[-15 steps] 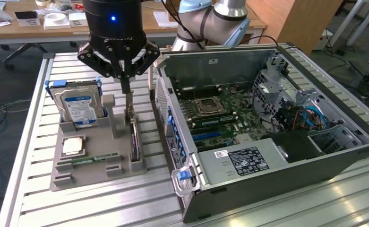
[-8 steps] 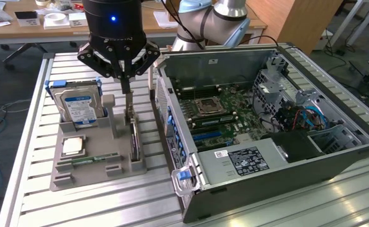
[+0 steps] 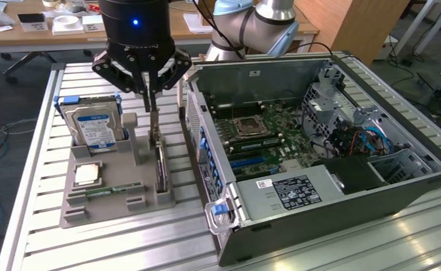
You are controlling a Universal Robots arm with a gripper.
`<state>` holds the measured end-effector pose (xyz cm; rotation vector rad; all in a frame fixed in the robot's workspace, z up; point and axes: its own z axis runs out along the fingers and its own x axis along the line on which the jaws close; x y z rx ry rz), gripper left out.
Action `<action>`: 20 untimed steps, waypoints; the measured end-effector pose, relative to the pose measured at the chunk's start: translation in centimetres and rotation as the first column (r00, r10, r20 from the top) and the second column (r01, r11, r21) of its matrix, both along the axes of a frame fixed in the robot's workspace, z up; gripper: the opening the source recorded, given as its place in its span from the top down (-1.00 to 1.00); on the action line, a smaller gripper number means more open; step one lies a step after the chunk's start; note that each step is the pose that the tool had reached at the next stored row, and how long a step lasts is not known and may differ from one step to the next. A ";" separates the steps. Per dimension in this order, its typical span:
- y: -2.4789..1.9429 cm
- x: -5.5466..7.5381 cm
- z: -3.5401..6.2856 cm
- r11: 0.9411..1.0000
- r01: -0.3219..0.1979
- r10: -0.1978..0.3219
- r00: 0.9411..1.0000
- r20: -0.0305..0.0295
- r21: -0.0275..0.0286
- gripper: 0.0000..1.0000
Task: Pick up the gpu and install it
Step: 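Pick up the gpu and move the gpu toward the slot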
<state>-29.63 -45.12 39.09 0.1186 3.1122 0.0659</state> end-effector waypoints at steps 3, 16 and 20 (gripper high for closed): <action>0.00 0.0 0.00 1.000 0.000 0.000 1.000 0.000 0.000 0.54; 0.00 0.0 0.00 1.000 0.000 0.000 1.000 0.000 0.000 0.17; 0.00 0.0 0.00 1.000 0.000 0.000 1.000 0.000 0.000 0.17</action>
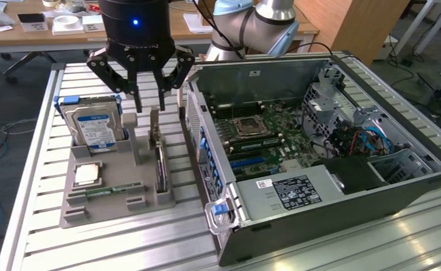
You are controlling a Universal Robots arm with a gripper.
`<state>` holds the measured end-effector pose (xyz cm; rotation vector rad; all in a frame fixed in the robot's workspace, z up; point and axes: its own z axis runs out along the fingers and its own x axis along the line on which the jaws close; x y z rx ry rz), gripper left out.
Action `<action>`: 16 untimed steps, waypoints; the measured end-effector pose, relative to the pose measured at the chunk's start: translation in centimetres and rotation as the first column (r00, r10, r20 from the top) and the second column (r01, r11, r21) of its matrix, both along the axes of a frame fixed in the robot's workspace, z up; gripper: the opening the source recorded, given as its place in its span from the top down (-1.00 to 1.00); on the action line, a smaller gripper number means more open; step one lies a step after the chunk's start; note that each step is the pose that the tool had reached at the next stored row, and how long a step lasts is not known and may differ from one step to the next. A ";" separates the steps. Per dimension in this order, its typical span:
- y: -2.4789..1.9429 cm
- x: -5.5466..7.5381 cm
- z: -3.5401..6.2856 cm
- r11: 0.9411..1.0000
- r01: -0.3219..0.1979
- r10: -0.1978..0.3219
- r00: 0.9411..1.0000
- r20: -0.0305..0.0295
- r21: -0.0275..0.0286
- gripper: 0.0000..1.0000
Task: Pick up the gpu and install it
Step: 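Pick up the gpu and move the gpu toward the slot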
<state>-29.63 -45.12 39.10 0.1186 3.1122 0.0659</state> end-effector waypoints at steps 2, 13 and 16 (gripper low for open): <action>0.00 0.0 -0.11 1.000 0.000 0.000 1.000 0.000 0.000 0.17; 0.00 0.0 -0.84 1.000 0.000 0.000 1.000 0.000 0.000 0.17; 0.00 0.0 -0.84 1.000 0.000 0.000 1.000 0.000 0.000 0.17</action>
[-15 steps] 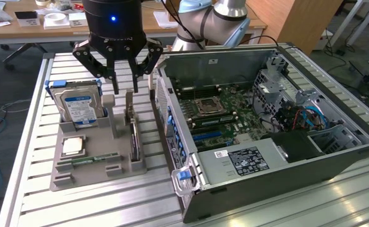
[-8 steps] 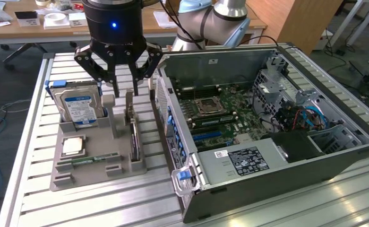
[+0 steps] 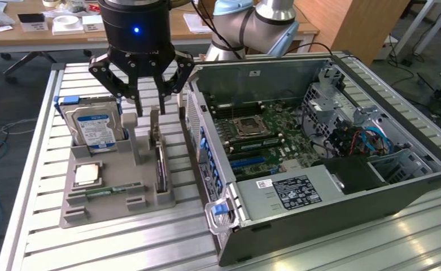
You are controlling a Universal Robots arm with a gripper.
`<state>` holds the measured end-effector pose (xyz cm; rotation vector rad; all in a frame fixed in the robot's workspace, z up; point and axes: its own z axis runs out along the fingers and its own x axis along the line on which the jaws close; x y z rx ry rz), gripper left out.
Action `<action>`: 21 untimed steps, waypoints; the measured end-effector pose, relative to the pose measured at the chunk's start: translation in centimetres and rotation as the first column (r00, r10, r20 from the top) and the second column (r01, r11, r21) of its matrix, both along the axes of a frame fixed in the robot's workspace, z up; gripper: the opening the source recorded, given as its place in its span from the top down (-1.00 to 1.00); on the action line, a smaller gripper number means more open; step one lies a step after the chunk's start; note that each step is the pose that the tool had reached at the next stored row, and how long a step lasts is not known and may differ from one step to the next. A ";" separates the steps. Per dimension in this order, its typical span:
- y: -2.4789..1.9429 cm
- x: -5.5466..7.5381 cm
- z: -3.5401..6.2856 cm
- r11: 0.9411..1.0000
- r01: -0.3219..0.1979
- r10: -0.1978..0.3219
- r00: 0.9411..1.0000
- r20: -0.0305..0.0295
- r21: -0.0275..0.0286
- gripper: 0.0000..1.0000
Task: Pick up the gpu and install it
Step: 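Pick up the gpu and move the gpu toward the slot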
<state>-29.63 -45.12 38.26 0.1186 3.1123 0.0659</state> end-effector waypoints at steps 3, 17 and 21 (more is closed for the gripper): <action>0.00 0.0 -0.01 1.000 0.000 0.000 1.000 0.000 0.000 0.17; 0.00 0.0 -1.32 1.000 0.000 0.000 1.000 0.000 0.000 0.17; 0.00 0.0 -1.33 1.000 0.000 0.000 1.000 0.000 0.000 0.17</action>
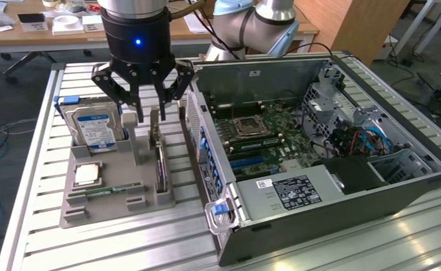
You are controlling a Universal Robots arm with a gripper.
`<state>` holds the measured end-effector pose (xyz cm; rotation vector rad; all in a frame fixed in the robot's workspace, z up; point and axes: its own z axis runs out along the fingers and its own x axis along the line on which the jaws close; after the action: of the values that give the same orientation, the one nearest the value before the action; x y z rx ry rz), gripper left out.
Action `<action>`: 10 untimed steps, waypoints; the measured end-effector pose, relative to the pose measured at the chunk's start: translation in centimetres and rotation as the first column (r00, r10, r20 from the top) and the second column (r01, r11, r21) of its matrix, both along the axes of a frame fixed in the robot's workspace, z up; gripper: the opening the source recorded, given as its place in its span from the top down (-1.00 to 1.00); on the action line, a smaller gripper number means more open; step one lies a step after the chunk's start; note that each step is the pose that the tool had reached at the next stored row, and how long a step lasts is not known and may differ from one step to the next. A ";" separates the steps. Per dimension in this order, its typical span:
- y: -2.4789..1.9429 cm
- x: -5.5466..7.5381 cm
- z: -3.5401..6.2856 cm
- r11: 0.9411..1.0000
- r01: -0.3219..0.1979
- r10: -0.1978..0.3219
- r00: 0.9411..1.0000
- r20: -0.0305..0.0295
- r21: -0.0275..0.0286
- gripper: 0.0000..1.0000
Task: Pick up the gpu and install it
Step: 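Pick up the gpu and move the gpu toward the slot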
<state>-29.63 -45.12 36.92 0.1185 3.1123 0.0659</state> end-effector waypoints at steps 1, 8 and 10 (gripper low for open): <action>0.00 0.0 -0.03 1.000 0.000 0.000 1.000 0.000 0.000 0.17; 0.00 0.0 -0.85 1.000 0.000 0.000 1.000 0.000 0.000 0.17; 0.00 0.0 -1.09 1.000 0.000 0.000 1.000 0.000 0.000 0.17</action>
<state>-29.63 -45.12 35.84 0.1186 3.1122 0.0659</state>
